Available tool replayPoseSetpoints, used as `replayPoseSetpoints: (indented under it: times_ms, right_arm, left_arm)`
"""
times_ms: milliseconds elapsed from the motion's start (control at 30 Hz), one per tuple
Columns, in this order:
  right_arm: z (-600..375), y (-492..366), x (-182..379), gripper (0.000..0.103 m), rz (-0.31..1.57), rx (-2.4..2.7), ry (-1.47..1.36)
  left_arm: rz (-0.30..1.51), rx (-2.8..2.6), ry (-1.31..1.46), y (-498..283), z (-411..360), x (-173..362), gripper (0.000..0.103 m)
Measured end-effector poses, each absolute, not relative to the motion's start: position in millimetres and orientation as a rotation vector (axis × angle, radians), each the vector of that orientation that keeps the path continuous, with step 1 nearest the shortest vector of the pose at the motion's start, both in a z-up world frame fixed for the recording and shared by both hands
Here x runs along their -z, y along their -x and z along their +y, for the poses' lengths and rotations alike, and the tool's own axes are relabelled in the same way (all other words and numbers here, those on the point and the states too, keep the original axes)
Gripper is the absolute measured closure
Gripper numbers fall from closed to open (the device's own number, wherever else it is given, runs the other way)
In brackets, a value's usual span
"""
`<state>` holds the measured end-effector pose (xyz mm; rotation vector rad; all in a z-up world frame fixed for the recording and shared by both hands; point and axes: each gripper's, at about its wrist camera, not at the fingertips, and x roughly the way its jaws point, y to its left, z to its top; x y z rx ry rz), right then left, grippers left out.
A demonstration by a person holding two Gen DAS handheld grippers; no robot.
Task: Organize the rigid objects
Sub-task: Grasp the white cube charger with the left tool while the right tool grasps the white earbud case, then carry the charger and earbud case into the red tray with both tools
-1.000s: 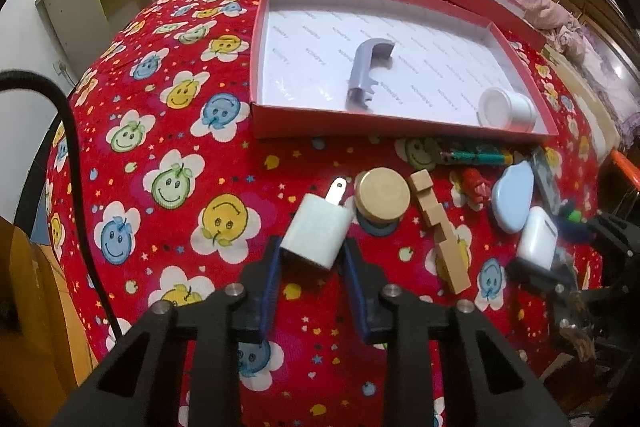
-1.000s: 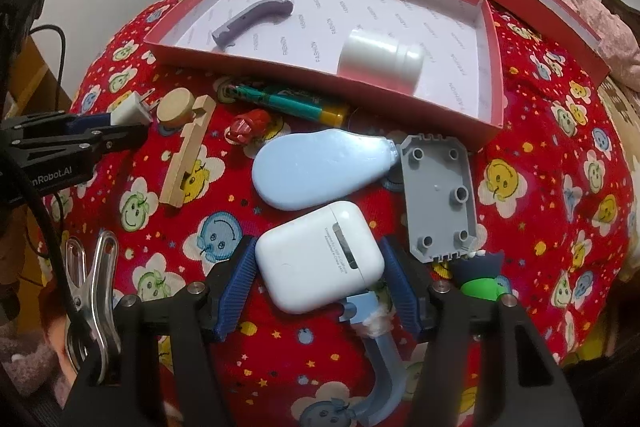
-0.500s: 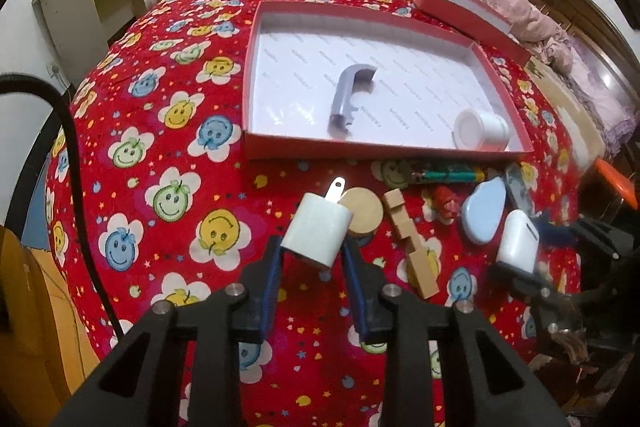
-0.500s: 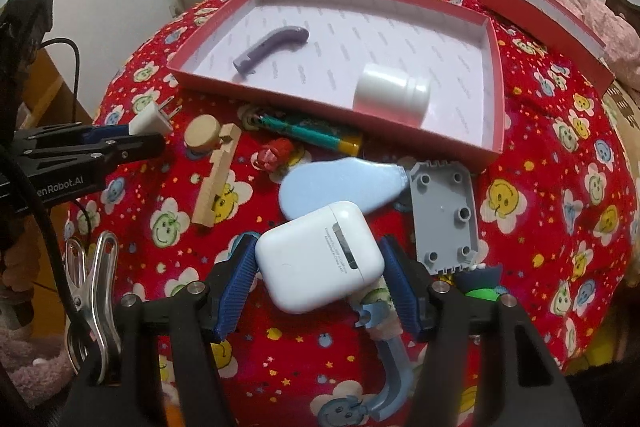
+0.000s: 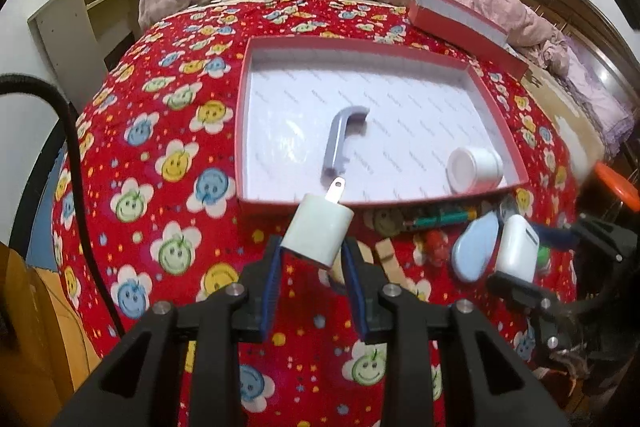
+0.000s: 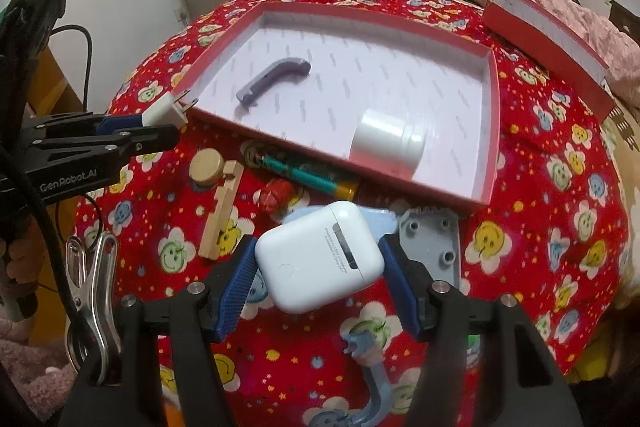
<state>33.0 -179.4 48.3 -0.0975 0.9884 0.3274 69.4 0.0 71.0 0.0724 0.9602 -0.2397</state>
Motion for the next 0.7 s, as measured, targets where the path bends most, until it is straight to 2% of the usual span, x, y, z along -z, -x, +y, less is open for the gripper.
replayPoseSetpoints:
  times_ms: [700]
  right_arm:
    - [-191.8,-105.0,-85.0,0.040,1.000,-0.302,0.048]
  left_arm:
    - [0.983,0.279,-0.046,-147.3,-30.8,-91.8,0.072]
